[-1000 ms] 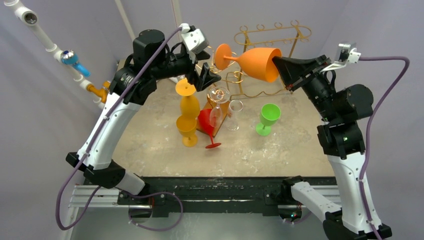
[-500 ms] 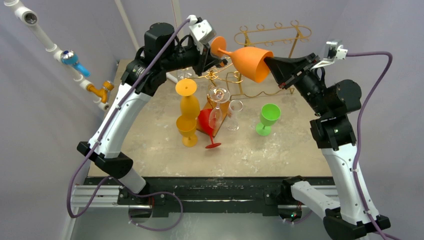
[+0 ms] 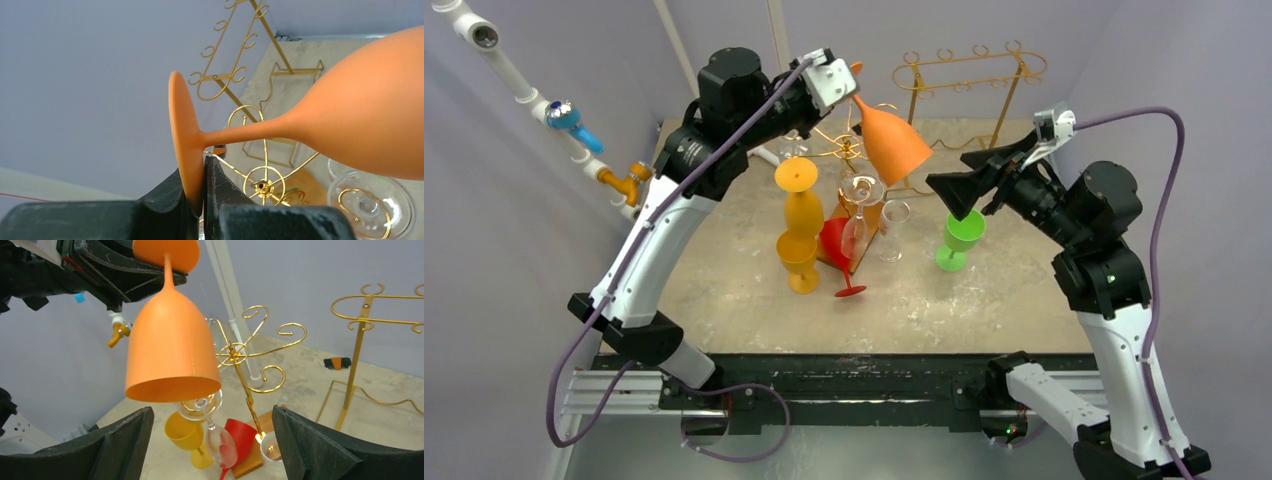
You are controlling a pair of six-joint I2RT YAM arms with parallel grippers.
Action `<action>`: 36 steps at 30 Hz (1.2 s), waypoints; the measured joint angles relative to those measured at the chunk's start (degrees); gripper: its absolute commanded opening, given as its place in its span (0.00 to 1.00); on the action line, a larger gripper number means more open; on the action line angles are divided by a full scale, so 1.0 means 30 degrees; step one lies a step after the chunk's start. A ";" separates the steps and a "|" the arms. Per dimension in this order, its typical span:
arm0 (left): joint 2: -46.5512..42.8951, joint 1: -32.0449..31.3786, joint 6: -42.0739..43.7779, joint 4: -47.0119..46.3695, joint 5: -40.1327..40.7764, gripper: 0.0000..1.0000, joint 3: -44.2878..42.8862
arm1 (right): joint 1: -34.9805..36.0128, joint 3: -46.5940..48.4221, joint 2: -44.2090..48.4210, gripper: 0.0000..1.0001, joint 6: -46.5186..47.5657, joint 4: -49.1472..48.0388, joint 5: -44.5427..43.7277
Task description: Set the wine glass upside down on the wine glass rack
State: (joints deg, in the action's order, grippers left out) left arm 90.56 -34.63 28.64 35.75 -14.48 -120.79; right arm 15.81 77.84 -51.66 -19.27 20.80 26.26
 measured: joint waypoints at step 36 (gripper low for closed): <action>-0.6288 -0.1734 1.2910 -0.4641 -0.2302 0.00 0.7424 | 0.4539 0.5829 -0.6382 0.99 -0.0568 -0.0051 0.5603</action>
State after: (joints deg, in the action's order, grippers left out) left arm 71.70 -39.83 67.37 21.82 -21.39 -98.52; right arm 29.43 95.33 -70.81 -20.97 20.64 43.07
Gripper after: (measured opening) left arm 0.056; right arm 0.987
